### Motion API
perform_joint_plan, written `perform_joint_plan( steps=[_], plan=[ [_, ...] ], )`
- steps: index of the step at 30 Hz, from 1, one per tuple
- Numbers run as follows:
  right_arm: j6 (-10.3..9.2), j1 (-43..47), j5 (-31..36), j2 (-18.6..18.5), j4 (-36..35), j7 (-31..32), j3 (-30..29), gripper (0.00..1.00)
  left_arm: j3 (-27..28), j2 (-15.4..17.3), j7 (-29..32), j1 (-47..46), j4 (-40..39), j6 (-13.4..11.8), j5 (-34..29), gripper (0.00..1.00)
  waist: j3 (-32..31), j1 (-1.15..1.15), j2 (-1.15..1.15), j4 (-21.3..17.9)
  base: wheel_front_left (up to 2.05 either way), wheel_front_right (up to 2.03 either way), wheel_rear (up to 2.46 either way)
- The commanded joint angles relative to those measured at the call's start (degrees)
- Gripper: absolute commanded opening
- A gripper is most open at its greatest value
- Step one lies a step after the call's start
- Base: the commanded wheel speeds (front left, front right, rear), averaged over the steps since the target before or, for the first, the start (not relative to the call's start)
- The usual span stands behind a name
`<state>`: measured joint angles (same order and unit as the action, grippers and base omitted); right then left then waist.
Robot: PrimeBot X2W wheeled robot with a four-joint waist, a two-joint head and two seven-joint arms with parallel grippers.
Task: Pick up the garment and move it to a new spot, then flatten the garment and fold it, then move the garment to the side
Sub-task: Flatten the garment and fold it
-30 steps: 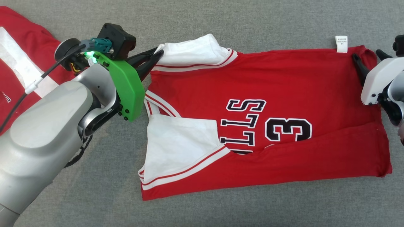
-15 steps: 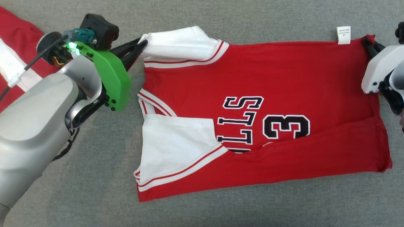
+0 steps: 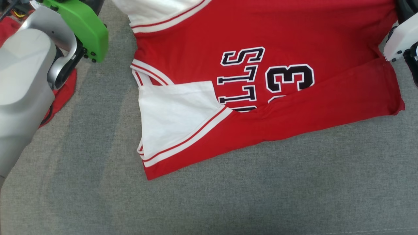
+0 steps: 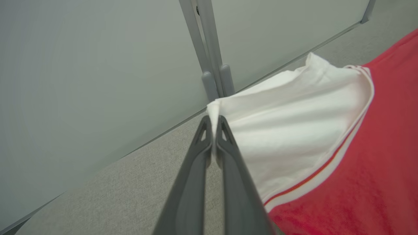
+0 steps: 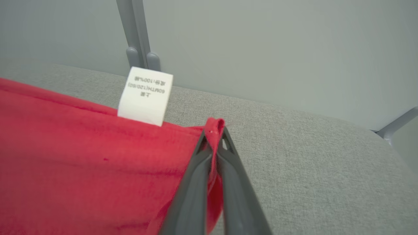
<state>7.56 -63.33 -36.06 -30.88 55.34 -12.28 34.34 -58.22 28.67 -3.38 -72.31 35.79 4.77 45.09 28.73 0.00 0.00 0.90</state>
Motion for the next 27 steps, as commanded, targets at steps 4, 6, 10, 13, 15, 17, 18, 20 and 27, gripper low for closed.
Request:
perform_joint_plan(
  steps=[4,6,10,13,15,17,18,20,27],
  plan=[
    [-0.15,-1.77,1.54,0.04,1.87,-1.78,0.41,0.0,0.22,-1.77,-5.85,-2.55,4.15,-0.94,-2.61,0.0,0.92,0.0,0.0,-0.1,0.0,0.0,0.0],
    [-0.15,-1.72,1.99,0.23,2.12,-2.31,0.51,0.0,-0.12,-2.83,-6.88,-2.75,5.89,-0.3,-2.81,0.0,0.92,0.0,0.0,0.11,0.0,0.0,0.0],
    [-0.15,-0.43,2.28,-0.12,1.31,-2.9,-0.2,0.0,-1.55,-3.97,-7.97,-2.26,8.16,0.73,-3.5,0.0,0.36,0.0,0.0,0.5,0.0,0.0,0.0],
    [-0.14,1.87,1.95,-0.77,-1.82,-2.92,-0.96,0.0,-2.45,-4.2,-8.54,-0.82,8.65,1.49,-3.16,0.0,-0.99,0.0,0.0,0.88,0.0,0.0,0.0],
    [-0.14,4.08,1.81,-1.47,-3.75,-2.94,-1.32,0.0,-2.83,-3.73,-8.97,0.1,8.24,1.78,-2.68,0.0,-2.18,0.0,0.0,1.07,0.0,0.0,0.0],
    [-0.14,6.43,1.3,-1.96,-5.37,-2.94,-1.38,0.0,-3.23,-2.93,-9.51,1.27,7.18,2.04,-2.35,0.0,-3.59,0.0,0.0,1.21,0.0,0.0,0.0],
    [-0.14,8.02,0.91,-2.16,-6.18,-2.94,-0.98,0.0,-3.64,-2.41,-9.81,2.26,6.27,2.09,-2.65,0.0,-4.57,0.0,0.0,1.32,0.0,0.0,0.0],
    [-0.14,10.13,-0.01,-2.96,-7.46,-2.93,-0.65,0.0,-4.04,-1.59,-10.17,4.42,4.14,2.13,-2.53,0.0,-5.96,0.0,0.0,1.49,0.0,0.0,0.0],
    [-0.14,17.42,-4.44,-6.35,-10.61,-2.93,2.07,0.0,-6.25,2.96,-8.21,12.63,-6.47,0.21,-1.57,0.0,-10.32,0.0,0.0,2.4,0.0,0.0,0.0]
  ],
)
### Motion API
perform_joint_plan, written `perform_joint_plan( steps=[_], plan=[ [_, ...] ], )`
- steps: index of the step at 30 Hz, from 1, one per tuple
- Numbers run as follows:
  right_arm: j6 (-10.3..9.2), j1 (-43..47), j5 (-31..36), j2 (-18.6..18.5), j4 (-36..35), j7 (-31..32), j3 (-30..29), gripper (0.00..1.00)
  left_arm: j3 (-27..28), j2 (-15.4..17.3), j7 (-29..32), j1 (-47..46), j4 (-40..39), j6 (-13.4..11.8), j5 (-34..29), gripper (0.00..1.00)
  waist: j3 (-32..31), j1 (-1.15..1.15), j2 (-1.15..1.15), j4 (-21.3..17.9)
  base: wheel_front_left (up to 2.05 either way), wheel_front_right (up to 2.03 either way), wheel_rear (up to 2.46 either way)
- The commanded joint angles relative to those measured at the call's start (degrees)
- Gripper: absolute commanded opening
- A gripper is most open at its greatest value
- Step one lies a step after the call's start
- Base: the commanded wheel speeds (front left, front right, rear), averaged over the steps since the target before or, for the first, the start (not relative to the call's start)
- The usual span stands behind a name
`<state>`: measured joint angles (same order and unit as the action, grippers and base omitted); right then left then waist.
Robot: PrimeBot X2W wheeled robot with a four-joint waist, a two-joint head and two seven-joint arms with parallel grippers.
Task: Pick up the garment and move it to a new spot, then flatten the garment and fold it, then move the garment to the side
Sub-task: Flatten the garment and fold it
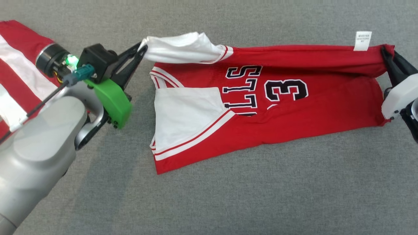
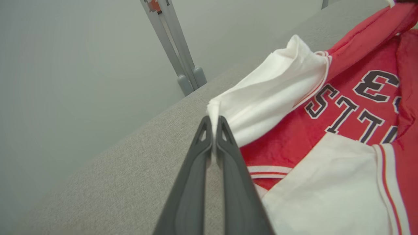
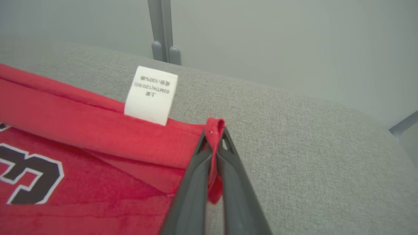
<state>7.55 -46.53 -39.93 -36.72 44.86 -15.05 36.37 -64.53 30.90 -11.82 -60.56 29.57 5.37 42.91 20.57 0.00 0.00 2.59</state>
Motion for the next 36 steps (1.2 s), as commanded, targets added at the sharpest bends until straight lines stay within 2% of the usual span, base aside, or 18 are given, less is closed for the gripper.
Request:
perform_joint_plan(
  steps=[1,5,10,14,19,27,28,29,30,36],
  plan=[
    [-0.13,1.78,-1.34,-1.05,-0.36,-0.17,0.52,0.0,-0.52,1.63,0.96,2.34,-2.14,-0.84,0.66,0.0,-2.92,0.0,0.0,0.83,0.0,0.0,0.0],
    [-0.13,5.05,-4.81,-2.94,-1.95,0.62,2.61,0.0,-1.72,5.14,4.01,7.17,-9.88,-3.61,1.72,0.0,-4.95,0.0,0.0,0.98,0.0,0.0,0.0],
    [-0.13,8.27,-8.24,-6.7,-5.48,2.73,6.6,0.0,-4.8,8.98,9.44,12.96,-20.58,-5.99,2.33,0.0,-6.17,0.0,0.0,1.11,0.0,0.0,0.0],
    [-0.13,9.71,-10.85,-8.61,-7.46,4.09,8.9,0.0,-6.36,11.01,12.64,16.36,-26.24,-7.49,1.96,0.0,-6.58,0.0,0.0,1.0,0.0,0.0,0.0],
    [-0.13,10.32,-13.47,-10.04,-9.93,6.15,12.01,0.0,-7.27,11.81,14.95,18.65,-28.76,-8.06,1.07,0.0,-6.83,0.0,0.0,0.66,0.0,0.0,0.0],
    [-0.13,10.53,-16.75,-11.64,-11.36,8.91,16.04,0.0,-7.95,10.55,15.6,21.05,-27.66,-8.53,-0.07,0.0,-7.15,0.0,0.0,-0.14,0.0,0.0,0.0],
    [-0.13,10.4,-16.75,-11.84,-11.19,8.93,16.44,0.44,-7.97,10.15,15.32,21.52,-27.28,-8.92,0.14,0.48,-7.22,0.0,0.0,-0.27,0.0,0.0,0.0],
    [-0.13,10.41,-17.05,-11.92,-10.95,9.26,16.76,1.0,-7.99,9.91,15.32,21.84,-26.93,-8.94,0.29,0.91,-7.29,0.0,0.0,-0.37,0.0,0.0,0.0],
    [-0.13,10.41,-17.2,-11.97,-10.88,9.28,17.17,1.0,-8.01,9.63,15.28,22.34,-26.48,-8.89,0.47,1.0,-7.4,0.0,0.0,-0.48,0.0,0.0,0.0],
    [-0.12,10.88,-19.41,-12.46,-9.6,10.81,18.43,1.0,-8.09,8.28,14.28,24.21,-24.76,-9.21,0.81,1.0,-8.64,0.0,0.0,-1.08,0.0,0.0,0.0]
  ],
)
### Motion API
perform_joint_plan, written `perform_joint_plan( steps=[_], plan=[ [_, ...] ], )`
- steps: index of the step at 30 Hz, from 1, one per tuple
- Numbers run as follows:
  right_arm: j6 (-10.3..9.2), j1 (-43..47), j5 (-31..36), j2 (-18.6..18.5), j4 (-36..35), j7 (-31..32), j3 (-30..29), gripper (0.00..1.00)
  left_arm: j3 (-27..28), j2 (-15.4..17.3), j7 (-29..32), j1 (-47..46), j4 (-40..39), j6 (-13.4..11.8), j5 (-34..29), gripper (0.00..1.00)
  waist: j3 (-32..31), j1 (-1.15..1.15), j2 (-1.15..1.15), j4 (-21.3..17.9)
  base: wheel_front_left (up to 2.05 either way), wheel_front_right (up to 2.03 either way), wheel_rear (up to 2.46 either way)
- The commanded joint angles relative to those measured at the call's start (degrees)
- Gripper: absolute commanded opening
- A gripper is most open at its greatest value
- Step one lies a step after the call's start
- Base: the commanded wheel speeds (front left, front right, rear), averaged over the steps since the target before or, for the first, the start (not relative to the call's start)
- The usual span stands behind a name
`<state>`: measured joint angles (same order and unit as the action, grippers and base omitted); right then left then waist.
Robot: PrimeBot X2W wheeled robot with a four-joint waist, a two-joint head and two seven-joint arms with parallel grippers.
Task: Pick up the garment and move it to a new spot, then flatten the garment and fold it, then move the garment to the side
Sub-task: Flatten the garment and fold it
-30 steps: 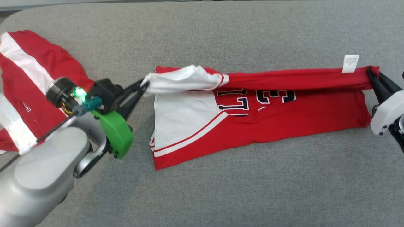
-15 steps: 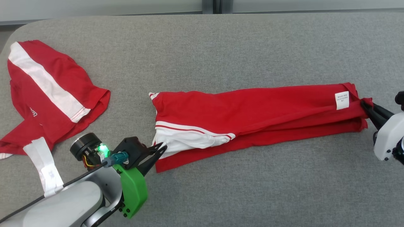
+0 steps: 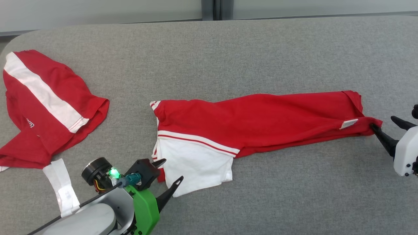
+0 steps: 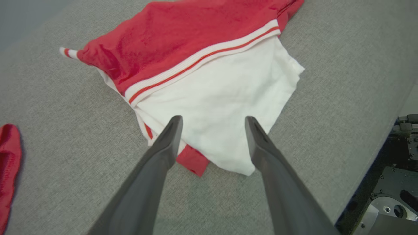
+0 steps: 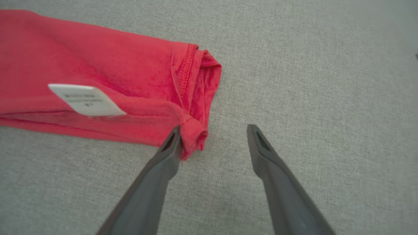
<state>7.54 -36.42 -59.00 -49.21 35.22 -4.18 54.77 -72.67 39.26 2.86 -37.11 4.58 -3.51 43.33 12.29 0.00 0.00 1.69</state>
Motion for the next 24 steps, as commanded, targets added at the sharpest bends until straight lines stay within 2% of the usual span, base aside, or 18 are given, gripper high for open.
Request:
perform_joint_plan(
  steps=[1,7,13,18,20,24],
  plan=[
    [-0.11,0.47,-0.66,0.0,0.11,-0.49,-0.22,1.0,0.25,-0.07,-0.78,0.98,0.47,-0.66,0.5,1.0,-0.61,0.0,0.0,-0.27,0.0,0.0,0.0],
    [-0.12,-1.45,-1.19,0.76,0.46,-4.0,-1.67,1.0,4.22,-0.75,-5.89,1.92,1.77,-3.76,2.38,1.0,-2.21,0.0,0.0,-0.68,0.0,0.0,0.0],
    [-0.11,-2.6,0.48,3.46,0.26,-9.17,-4.77,1.0,12.07,-2.48,-15.26,3.6,3.31,-9.11,5.96,1.0,-3.68,0.0,0.0,-0.85,0.0,0.0,0.0],
    [-0.11,-1.37,3.87,5.84,-1.15,-10.91,-9.44,1.0,18.74,-5.21,-17.88,6.52,3.89,-11.59,7.59,1.0,-4.68,0.0,0.0,-0.71,0.0,0.0,0.0],
    [-0.11,-1.09,5.67,6.85,-2.58,-11.02,-12.49,1.0,22.37,-6.54,-18.15,7.33,3.04,-12.13,5.71,1.0,-4.91,0.0,0.0,-0.62,0.0,0.0,0.0],
    [-0.11,2.33,10.58,9.59,-7.51,-11.02,-22.37,1.0,32.47,-10.61,-18.04,12.27,0.45,-12.23,0.5,1.0,-5.28,0.0,0.0,-0.43,0.0,0.0,0.0]
  ],
)
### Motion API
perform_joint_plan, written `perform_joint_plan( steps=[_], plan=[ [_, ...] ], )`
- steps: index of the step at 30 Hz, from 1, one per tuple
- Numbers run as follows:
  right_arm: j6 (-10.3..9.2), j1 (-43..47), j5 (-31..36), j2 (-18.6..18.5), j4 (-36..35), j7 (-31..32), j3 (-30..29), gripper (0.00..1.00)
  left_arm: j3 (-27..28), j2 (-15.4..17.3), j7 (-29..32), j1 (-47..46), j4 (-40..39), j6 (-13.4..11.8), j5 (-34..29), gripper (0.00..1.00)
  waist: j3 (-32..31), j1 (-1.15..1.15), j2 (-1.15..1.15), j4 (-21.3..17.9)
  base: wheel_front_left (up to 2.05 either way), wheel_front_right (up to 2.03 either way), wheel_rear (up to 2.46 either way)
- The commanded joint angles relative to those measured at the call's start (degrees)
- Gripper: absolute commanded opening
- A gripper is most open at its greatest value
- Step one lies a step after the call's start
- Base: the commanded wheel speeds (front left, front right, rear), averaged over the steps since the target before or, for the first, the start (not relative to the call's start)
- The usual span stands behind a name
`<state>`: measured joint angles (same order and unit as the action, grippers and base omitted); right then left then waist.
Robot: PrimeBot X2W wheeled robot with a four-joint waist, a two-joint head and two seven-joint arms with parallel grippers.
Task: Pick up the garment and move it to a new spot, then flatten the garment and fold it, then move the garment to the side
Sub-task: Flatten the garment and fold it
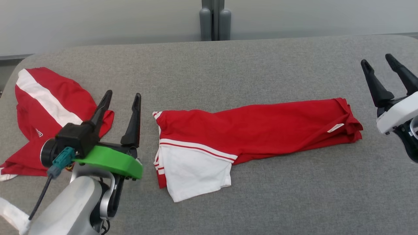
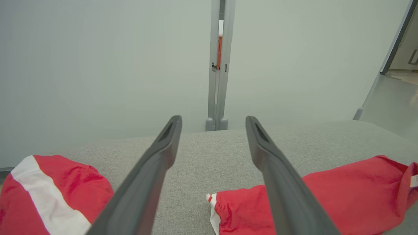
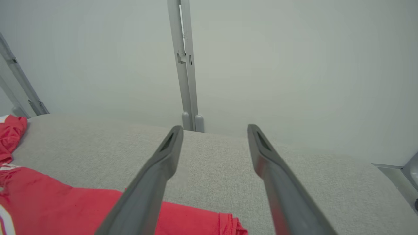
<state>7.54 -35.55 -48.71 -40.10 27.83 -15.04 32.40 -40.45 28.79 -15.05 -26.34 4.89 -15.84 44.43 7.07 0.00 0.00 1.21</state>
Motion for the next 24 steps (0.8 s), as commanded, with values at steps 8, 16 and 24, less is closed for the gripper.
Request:
perform_joint_plan(
  steps=[8,16,24],
  plan=[
    [-0.1,14.26,13.21,9.98,-12.97,-0.17,-18.67,1.0,20.19,-11.64,-0.15,11.85,-4.55,5.39,-13.14,1.0,-0.56,0.0,0.0,0.39,0.0,0.0,0.0],
    [-0.11,24.97,20.74,19.56,-19.33,-0.18,-26.15,1.0,28.98,-22.14,-0.08,19.74,-3.11,14.87,-23.16,1.0,-1.45,0.0,0.0,0.38,0.0,0.0,0.0],
    [-0.1,27.4,23.46,22.98,-19.08,-0.18,-27.26,1.0,32.58,-25.56,-0.09,22.28,-2.28,19.44,-29.56,1.0,-1.04,0.0,0.0,1.01,0.0,0.0,0.0]
  ],
)
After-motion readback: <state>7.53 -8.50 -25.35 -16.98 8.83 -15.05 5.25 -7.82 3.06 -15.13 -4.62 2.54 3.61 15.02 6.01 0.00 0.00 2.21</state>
